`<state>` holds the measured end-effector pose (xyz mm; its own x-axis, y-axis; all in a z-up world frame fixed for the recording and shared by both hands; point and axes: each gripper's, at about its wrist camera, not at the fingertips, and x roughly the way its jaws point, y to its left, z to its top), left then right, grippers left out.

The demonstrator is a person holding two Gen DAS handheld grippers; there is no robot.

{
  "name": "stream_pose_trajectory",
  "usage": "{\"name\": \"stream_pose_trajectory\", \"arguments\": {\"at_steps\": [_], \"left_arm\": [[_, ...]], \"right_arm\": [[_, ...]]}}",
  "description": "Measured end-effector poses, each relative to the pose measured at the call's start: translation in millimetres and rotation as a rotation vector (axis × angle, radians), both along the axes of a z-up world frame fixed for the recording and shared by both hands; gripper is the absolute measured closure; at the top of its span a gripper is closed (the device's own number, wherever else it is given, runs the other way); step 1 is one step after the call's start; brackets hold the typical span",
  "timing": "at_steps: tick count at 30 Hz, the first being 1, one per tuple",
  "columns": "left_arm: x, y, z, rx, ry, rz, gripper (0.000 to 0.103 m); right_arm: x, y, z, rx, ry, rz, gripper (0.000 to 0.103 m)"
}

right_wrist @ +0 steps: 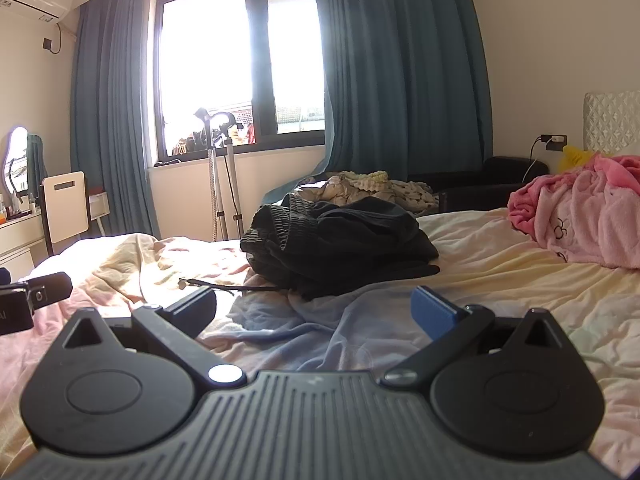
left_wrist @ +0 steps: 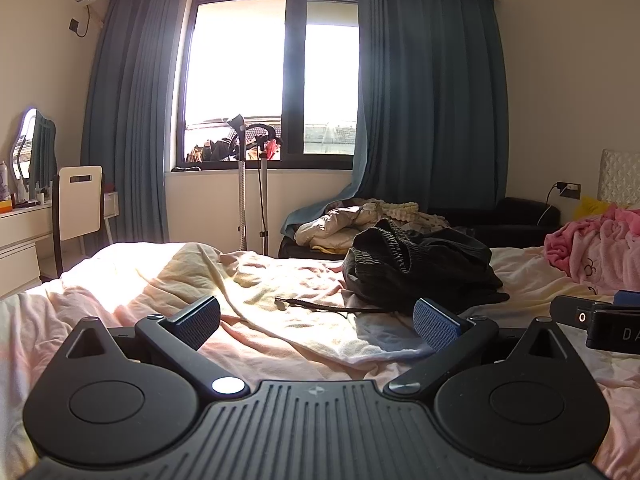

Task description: Fold clothes

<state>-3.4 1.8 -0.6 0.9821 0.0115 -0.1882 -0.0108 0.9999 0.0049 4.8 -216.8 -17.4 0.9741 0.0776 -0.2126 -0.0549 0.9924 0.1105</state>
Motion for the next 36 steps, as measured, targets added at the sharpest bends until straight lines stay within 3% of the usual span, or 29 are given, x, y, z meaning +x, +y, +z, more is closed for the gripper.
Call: {"name": "stream_pose_trajectory", "arguments": {"at_steps": [11, 18, 25, 31, 33, 36], "left_arm": [[4.1, 4.8, 1.6, -0.035, 0.013, -0.011, 0.0], [36.6, -6.0, 15.8, -0.053, 0.036, -0.076, 0.0], [131.5, -49.8, 24.3, -0.041, 0.115, -0.19, 0.0], [243.3, -72.5, 6.2, -0.258, 0.241, -0.254, 0.005], [285.0, -78.9, -5.3, -0.333, 0.262, -0.244, 0.016], [331.3, -87.4, -13.8, -0.34, 0.267, -0.208, 0.022]], "right_arm": [[-0.6, -1.0, 0.9, 0.006, -0.003, -0.006, 0.0], [-1.1, -7.6, 1.9, 0.011, 0.002, -0.043, 0.0], [9.6, -25.6, -0.5, 0.08, 0.058, -0.08, 0.0], [27.4, -41.8, -7.8, 0.134, 0.097, -0.093, 0.0], [36.6, -46.8, -12.9, 0.151, 0.11, -0.097, 0.0], [53.4, -56.5, -24.5, 0.185, 0.135, -0.103, 0.0]]}}
